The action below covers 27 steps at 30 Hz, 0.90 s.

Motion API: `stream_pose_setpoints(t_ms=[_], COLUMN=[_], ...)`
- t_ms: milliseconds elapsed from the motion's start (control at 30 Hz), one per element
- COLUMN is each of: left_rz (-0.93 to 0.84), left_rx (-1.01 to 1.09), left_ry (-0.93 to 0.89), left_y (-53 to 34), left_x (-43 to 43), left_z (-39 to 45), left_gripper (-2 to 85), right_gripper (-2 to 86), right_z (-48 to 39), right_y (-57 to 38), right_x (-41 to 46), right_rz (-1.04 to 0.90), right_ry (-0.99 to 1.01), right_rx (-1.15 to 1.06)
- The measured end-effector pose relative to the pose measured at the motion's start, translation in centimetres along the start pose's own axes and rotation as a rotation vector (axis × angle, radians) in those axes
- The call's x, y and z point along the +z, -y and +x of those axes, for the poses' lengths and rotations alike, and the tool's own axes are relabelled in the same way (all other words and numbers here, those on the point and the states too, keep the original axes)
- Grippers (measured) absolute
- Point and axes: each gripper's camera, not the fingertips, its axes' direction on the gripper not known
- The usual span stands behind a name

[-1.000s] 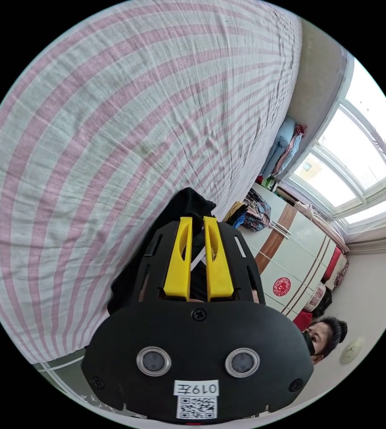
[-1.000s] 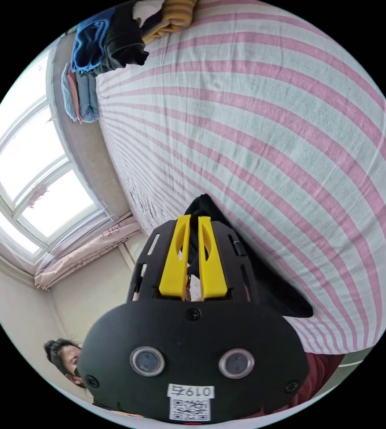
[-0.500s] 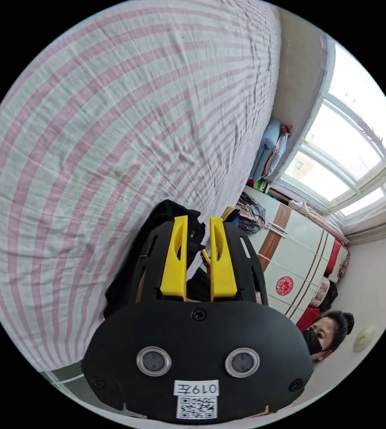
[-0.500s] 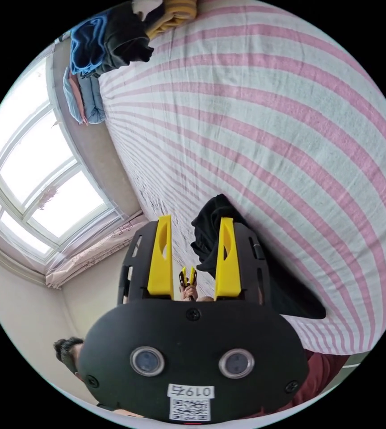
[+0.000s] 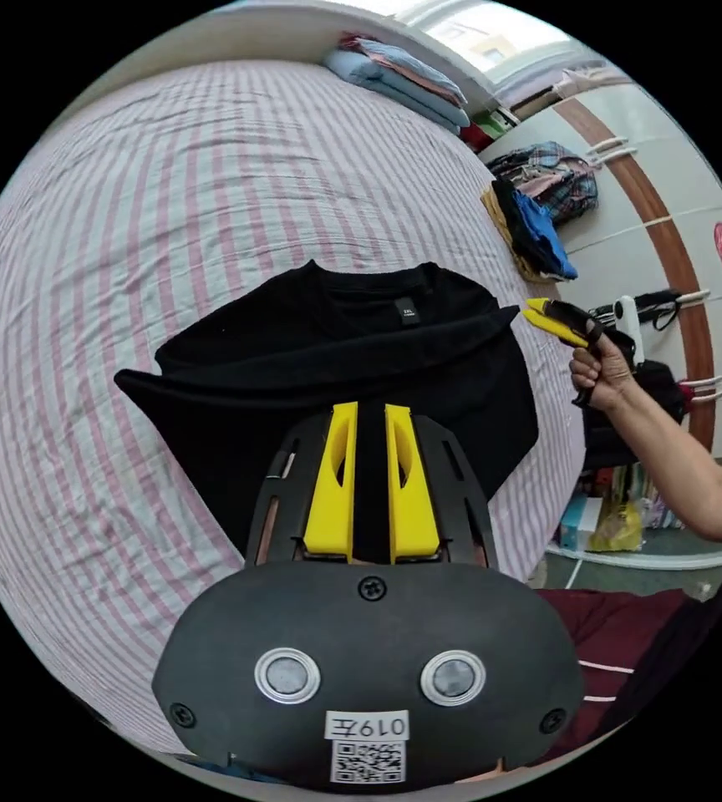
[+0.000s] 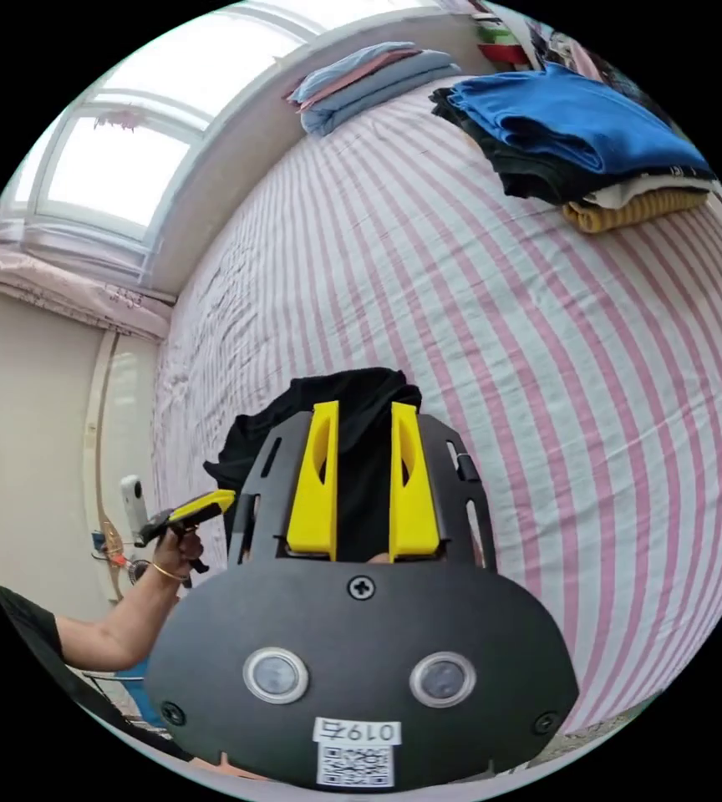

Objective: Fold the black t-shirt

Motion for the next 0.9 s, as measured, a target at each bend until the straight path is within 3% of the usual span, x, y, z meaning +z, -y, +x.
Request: stream_pose_setpoints(t_ms=[67,167,233,333,533,900], left_rz=[0.048,0.069,0.065,0.064,0.045,0.06], left_rx=[0.169,0.37,0.439,0.52,0.657,0.727], left_ry=[0.248,0.448,0.497,0.572,0.635,0.666], left_y=[-0.6,-1.5,-1.9,-2.4,-3.1,-4.1], left_x=[0.2,1.6,2.6,3.9,6.4,6.3], left_z=[4.9,10.2,12.4,15.4,20.4,24.4], left_gripper=[5.7,8.2,9.1,9.4,8.6,8.3], right_gripper=[9.3,11.1,11.3,10.9,10.1,7.8], right_z=[-3.8,-12.0,-16.6,-20.3,-23.4,-25.8], right_y=[-0.7,-4.7,-9.3,-14.0,-19.2,-22.6], right_x=[0.4,3.8,6.8,10.1,14.7,17.3], right_rz=[0.012,-0.042,-0.041,-0.048,-0.108,-0.121], right_ry=[-0.125,-0.435,-0.595,-0.681,-0.73,-0.871], right_rx=[-0.179,-0.677,-1.008,-1.292,-1.533,-1.668])
